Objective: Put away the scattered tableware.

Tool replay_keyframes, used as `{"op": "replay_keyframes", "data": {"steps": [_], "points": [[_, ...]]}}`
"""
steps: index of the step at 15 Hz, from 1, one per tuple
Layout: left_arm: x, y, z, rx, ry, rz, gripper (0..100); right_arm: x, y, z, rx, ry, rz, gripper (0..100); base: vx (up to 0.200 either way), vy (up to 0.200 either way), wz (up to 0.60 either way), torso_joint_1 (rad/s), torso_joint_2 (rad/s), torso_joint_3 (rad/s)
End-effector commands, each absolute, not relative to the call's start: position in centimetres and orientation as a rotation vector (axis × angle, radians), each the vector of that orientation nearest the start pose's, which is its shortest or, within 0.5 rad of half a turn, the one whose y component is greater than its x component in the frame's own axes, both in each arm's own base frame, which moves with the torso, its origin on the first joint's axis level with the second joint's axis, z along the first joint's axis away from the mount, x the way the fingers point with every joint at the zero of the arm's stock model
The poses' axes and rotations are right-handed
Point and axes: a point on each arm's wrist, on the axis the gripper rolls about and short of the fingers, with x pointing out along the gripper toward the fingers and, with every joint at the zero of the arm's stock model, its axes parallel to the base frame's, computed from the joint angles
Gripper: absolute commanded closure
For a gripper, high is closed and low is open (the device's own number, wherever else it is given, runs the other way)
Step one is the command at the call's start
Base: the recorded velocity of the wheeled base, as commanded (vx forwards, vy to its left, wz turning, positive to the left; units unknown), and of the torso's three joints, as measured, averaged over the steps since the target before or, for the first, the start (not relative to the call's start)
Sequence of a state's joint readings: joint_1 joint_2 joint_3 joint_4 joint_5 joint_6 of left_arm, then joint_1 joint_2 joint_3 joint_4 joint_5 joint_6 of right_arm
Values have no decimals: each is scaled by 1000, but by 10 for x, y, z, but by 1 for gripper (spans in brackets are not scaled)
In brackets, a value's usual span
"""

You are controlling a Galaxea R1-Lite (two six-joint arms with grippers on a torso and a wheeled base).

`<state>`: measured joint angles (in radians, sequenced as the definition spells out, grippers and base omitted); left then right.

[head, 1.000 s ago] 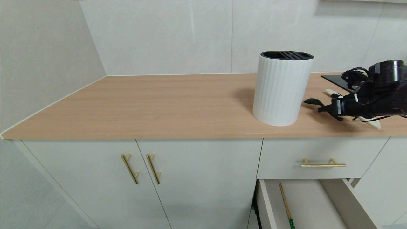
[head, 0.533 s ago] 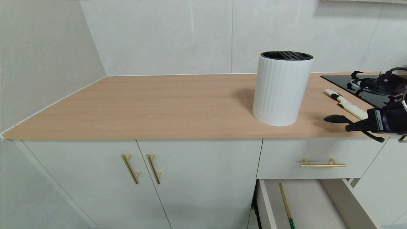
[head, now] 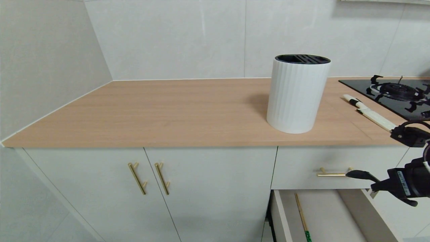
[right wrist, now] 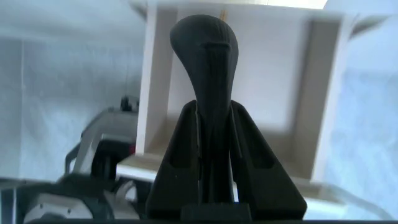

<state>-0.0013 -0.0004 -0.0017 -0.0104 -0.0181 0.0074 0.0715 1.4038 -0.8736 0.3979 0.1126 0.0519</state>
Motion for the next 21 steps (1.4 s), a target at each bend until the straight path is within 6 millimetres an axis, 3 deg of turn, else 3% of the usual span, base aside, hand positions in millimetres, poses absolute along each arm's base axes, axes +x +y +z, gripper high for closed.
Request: {"op": "replay_keyframes", "data": {"steps": [1, 5, 16, 21], "points": [[-23, 0, 77, 8, -12, -18, 0, 216, 18, 150, 84, 1071, 126, 100, 0, 0, 0, 0, 0, 0], [-23, 0, 77, 8, -12, -20, 0, 224, 21, 130, 75, 1042, 134, 100, 0, 0, 0, -28, 84, 60], [-23, 0, 77, 8, -12, -20, 0, 228, 21, 119, 70, 1082, 133, 100, 0, 0, 0, -84, 420, 328], [-23, 0, 77, 8, -12, -20, 0, 233, 21, 113, 66, 1092, 129, 100, 0, 0, 0, -4, 71, 65]]}}
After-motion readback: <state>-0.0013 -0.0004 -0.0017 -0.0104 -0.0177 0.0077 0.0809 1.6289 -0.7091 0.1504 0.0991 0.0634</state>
